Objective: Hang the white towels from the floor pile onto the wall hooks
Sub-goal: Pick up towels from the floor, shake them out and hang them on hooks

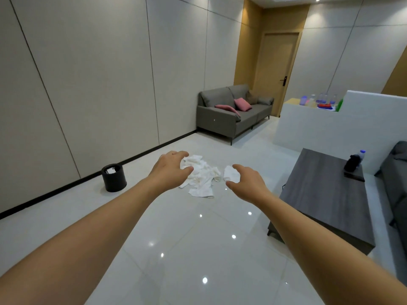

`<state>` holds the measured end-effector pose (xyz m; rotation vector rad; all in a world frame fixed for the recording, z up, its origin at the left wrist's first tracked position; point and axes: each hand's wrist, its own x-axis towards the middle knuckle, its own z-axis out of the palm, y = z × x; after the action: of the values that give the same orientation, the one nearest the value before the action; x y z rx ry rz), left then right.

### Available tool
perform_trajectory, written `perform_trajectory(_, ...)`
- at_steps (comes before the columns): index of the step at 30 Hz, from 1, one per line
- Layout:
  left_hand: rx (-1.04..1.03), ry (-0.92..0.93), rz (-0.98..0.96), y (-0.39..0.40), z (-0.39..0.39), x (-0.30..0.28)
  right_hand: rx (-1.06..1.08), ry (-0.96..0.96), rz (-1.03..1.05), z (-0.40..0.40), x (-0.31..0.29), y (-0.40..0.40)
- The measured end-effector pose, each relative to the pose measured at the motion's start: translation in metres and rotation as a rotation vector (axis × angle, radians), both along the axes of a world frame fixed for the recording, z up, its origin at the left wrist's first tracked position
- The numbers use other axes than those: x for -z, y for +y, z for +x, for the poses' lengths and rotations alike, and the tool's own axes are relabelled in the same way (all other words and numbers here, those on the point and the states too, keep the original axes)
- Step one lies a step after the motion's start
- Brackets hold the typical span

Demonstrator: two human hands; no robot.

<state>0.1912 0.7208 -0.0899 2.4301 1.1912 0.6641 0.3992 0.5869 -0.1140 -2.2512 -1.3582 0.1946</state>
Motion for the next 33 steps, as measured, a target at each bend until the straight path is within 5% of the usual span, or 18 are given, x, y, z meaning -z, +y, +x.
perform_trajectory(20,0.027,0.153,0.0,0.327,0.22,0.032,-0.031,0.049,-0.013,0.222,0.038,0.346)
perform_trajectory(33,0.104,0.211,-0.144,0.547,0.314,0.12,0.018,0.117,-0.162,0.3,0.123,0.553)
